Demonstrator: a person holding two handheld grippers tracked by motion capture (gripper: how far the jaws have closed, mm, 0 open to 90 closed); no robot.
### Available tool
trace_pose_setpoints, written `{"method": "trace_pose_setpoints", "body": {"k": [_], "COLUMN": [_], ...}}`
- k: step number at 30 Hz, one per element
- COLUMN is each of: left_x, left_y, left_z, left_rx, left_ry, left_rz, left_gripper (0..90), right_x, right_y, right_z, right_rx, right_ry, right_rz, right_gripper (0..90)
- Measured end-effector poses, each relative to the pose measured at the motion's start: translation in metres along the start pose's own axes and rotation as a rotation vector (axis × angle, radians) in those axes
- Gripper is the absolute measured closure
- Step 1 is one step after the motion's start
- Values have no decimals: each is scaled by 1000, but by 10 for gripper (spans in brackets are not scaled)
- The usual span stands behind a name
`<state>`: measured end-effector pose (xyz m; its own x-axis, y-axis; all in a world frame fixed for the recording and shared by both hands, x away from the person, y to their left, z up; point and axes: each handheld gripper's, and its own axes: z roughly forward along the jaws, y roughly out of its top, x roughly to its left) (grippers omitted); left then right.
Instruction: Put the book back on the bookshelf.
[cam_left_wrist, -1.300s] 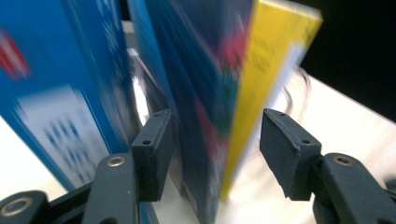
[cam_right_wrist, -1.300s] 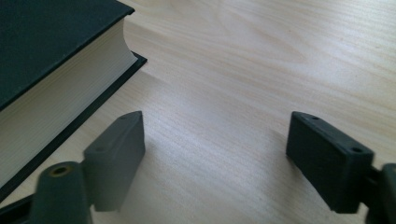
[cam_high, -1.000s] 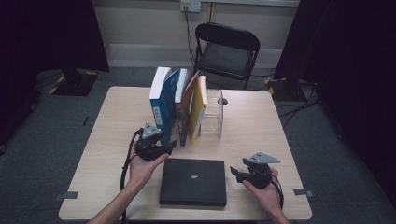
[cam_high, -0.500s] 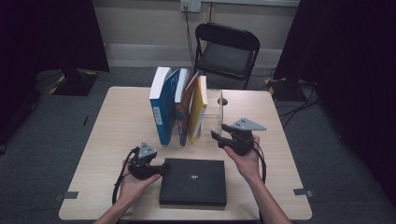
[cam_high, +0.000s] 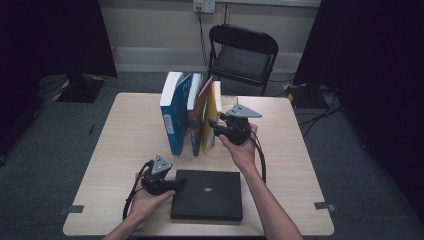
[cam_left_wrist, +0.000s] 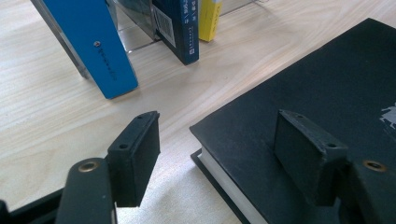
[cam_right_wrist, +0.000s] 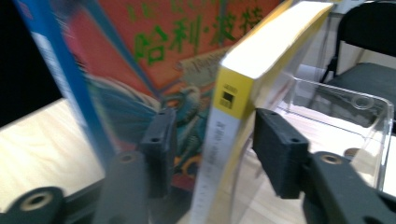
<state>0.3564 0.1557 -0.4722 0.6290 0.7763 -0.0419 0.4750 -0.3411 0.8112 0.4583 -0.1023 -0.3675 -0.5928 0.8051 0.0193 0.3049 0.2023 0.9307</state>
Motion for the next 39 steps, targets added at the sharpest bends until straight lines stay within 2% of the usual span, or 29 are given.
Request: {"method": "trace_pose_setpoints", "body": {"k": [5, 7, 13, 18, 22, 23, 24, 27, 28, 31, 39], "left_x": [0, 0, 1, 1, 1, 1, 2, 2, 2, 1, 2], "left_y": [0, 0, 0, -1, -1, -1, -1, -1, -1, -1, -1], "left_z": [0, 1, 1, 1, 1, 1, 1, 1, 1, 1, 1], "left_rx": [-2, -4, -5, -7, -6, -6, -6, -7, -9, -7, -5], "left_ry": [0, -2, -4, -3, -3, -3, -5, -7, -5, 0, 0], "left_rz": [-5, -4, 1, 0, 2, 2, 0, -10, -10, -4, 2], "left_gripper": [309, 309, 303, 303, 301, 300, 296, 291, 291, 292, 291], "right_x": [-5, -6, -1, 2, 11, 11, 10, 11, 12, 17, 20], "right_y": [-5, -6, -1, 1, 4, 4, 3, -1, -3, -4, -12], "right_z": [17, 21, 20, 21, 21, 21, 21, 20, 20, 18, 13], "right_rx": [29, 27, 19, 21, 16, 16, 16, 0, 1, 2, 13], "right_ry": [-19, -14, -45, -42, -86, -86, -70, -60, -17, 33, 71], "right_rz": [28, 58, 10, -6, -83, -83, -65, -47, -14, 0, -15], "right_gripper": [579, 592, 736, 743, 760, 760, 758, 739, 693, 641, 561]}}
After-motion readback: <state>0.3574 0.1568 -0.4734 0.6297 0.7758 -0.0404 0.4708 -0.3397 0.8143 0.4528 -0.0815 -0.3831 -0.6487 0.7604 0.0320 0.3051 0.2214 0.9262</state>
